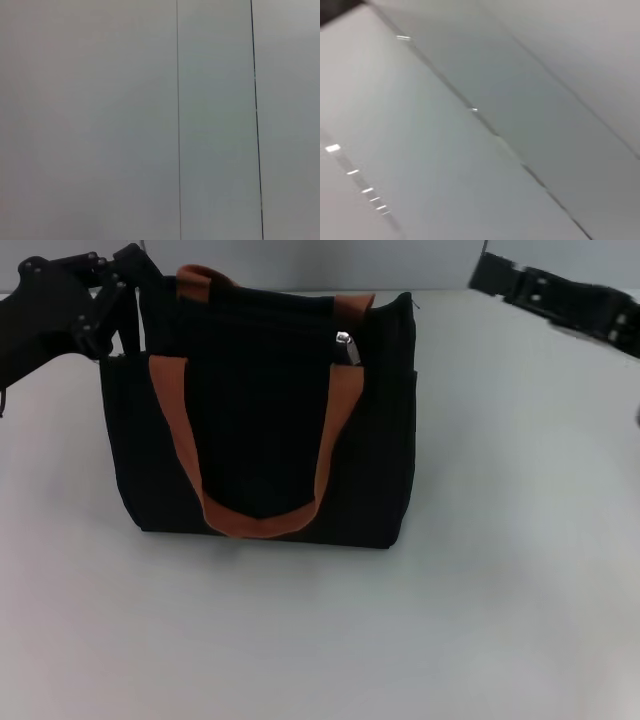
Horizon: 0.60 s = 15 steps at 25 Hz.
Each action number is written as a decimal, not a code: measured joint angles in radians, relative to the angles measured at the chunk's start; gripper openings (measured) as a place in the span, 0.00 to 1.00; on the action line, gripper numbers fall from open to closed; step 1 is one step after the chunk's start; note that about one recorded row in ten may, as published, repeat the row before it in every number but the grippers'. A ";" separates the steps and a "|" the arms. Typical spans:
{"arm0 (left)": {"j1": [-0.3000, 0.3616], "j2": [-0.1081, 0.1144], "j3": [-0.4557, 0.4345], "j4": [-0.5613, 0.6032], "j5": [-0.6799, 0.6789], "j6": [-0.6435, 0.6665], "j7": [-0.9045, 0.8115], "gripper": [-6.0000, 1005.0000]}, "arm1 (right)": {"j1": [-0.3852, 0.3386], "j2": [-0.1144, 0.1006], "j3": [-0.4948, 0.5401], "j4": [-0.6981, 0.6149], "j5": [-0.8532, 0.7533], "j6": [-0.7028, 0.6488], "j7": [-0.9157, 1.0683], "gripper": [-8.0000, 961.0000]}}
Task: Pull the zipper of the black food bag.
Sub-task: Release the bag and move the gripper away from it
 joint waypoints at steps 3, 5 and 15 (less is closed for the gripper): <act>0.000 -0.002 0.002 -0.005 0.002 -0.004 -0.001 0.05 | -0.015 0.000 0.069 0.096 0.009 -0.169 -0.246 0.53; 0.000 -0.002 0.003 -0.006 0.005 -0.006 -0.009 0.05 | -0.022 0.000 0.073 0.116 0.008 -0.189 -0.299 0.59; 0.007 0.000 0.001 -0.008 0.011 -0.039 -0.082 0.05 | -0.038 -0.001 0.043 0.164 -0.288 -0.221 -0.682 0.81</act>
